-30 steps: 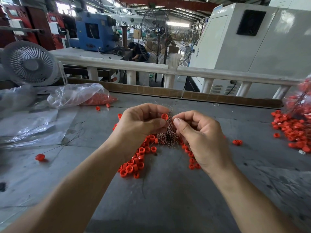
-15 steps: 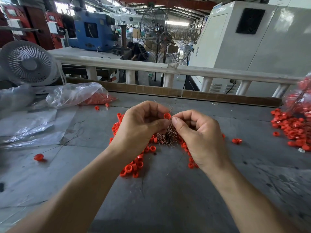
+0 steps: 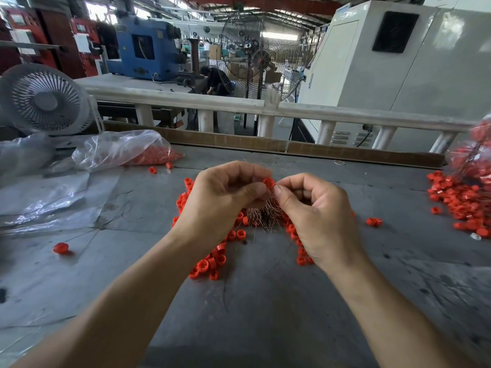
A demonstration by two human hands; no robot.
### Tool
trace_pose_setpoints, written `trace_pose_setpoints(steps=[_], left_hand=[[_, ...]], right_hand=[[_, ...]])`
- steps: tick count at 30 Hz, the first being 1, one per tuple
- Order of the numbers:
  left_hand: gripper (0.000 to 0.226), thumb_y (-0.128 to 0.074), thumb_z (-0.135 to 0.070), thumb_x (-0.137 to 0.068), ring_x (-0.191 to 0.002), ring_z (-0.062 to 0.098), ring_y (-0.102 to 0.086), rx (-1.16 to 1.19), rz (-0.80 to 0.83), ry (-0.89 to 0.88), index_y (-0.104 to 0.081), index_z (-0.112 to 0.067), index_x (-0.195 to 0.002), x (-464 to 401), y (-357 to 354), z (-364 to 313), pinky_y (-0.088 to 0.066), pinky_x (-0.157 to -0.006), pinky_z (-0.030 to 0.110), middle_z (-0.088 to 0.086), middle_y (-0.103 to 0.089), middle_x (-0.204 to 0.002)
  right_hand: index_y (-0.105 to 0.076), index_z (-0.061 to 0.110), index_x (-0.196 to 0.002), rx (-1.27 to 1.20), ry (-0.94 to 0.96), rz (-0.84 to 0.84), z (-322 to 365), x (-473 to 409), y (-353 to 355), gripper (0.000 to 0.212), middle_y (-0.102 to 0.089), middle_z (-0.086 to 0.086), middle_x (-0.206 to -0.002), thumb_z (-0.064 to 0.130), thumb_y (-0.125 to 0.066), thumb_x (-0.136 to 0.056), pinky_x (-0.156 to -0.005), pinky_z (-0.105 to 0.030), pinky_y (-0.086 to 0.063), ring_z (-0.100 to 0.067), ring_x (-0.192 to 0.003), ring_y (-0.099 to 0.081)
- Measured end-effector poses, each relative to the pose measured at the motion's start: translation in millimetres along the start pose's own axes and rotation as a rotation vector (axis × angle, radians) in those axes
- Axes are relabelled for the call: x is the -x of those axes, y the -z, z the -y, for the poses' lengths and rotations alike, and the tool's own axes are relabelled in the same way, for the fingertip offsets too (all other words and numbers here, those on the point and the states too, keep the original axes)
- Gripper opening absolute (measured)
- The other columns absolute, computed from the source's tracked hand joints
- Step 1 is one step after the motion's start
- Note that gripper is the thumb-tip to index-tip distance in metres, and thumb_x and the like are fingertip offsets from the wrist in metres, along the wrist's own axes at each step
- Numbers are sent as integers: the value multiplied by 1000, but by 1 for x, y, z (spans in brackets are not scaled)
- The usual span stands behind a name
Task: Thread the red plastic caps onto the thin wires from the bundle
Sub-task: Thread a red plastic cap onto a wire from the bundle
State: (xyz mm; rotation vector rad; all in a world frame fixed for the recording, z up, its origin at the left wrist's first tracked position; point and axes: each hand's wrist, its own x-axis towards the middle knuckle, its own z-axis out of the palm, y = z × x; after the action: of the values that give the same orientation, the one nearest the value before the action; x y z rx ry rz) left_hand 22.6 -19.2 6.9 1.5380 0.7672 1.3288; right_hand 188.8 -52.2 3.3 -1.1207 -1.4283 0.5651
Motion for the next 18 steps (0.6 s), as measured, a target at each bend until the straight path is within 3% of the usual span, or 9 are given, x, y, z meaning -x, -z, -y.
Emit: trace_pose_setpoints(steps=[9, 13, 18], left_hand=[[22, -61, 9, -94, -86, 24, -76, 56, 25, 60, -74, -6, -103, 0, 2, -1, -63, -78, 33, 16, -77, -94], [26, -61, 8, -94, -84, 21, -76, 116, 32, 128, -74, -7, -111, -1, 3, 0, -63, -78, 32, 15, -77, -91], [24, -61, 5, -94, -83, 21, -74, 131, 50, 172, -77, -8, -107, -2, 5, 0, -63, -81, 35, 16, -76, -92]], right_hand=[[-73, 25, -82, 24, 16, -7, -1, 1, 1, 13, -70, -3, -70, 18, -73, -93, -54, -16, -47, -6, -59, -58], [-73, 28, -83, 32, 36, 0, -3, 0, 2, 14, -71, -3, -73, 18, -73, -93, -57, -15, -47, -19, -64, -63], [-73, 31, -86, 22, 54, 18, -5, 0, 2, 12, -70, -1, -72, 22, -71, -92, -56, -13, -46, -5, -62, -59]])
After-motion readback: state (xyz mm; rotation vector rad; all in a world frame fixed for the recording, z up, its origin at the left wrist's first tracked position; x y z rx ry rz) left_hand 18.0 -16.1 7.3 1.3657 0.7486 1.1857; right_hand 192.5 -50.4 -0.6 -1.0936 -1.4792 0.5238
